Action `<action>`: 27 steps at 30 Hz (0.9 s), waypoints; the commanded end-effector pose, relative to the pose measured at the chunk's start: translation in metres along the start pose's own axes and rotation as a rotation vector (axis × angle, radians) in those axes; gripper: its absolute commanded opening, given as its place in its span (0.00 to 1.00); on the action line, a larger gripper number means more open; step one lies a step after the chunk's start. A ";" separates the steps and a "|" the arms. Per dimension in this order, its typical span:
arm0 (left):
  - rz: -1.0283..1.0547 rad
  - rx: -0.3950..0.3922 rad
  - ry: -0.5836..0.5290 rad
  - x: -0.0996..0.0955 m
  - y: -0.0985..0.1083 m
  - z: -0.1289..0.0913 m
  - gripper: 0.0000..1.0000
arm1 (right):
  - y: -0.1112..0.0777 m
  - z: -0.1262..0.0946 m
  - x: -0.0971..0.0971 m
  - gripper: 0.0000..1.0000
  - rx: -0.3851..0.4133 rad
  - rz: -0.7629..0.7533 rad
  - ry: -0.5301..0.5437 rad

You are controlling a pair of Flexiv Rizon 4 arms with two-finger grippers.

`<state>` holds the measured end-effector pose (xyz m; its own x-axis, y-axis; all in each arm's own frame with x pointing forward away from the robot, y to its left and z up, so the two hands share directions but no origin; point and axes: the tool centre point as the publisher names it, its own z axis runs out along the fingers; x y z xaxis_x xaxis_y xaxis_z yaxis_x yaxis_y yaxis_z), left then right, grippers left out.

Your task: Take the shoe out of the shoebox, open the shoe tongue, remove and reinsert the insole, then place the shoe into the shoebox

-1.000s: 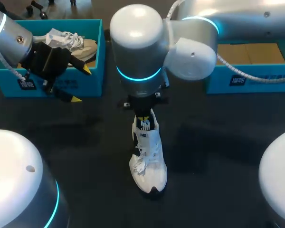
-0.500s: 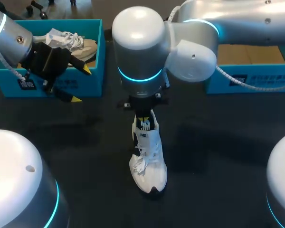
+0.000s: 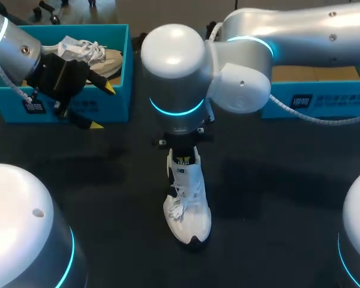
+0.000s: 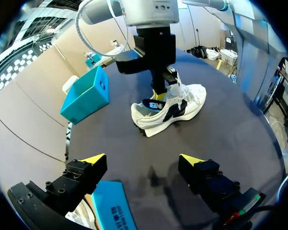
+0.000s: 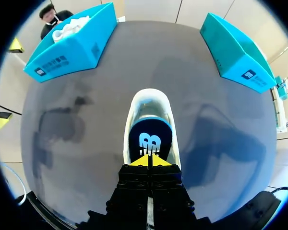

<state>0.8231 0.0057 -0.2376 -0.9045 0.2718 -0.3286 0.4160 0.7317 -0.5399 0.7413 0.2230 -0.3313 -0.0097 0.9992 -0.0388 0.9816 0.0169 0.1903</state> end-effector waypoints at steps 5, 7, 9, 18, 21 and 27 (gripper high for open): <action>0.000 -0.003 0.001 0.000 0.000 -0.001 1.00 | 0.001 0.019 0.002 0.00 0.032 -0.012 -0.004; 0.000 -0.003 0.001 0.000 0.000 -0.001 1.00 | 0.001 0.022 0.002 0.00 0.052 -0.019 -0.014; 0.000 -0.003 0.001 0.000 0.000 -0.001 1.00 | 0.001 0.026 0.001 0.00 0.048 -0.013 0.009; 0.000 -0.003 0.001 0.000 0.000 -0.001 1.00 | -0.005 0.044 -0.001 0.00 0.097 -0.016 0.021; 0.000 -0.003 0.001 0.000 0.000 -0.001 1.00 | -0.005 0.043 -0.003 0.00 0.101 -0.017 0.005; 0.000 -0.003 0.001 0.000 0.000 -0.001 1.00 | 0.002 0.032 -0.007 0.00 0.052 -0.017 -0.029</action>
<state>0.8231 0.0057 -0.2375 -0.9045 0.2718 -0.3286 0.4160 0.7317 -0.5399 0.7520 0.2139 -0.3722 -0.0260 0.9981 -0.0563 0.9927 0.0324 0.1164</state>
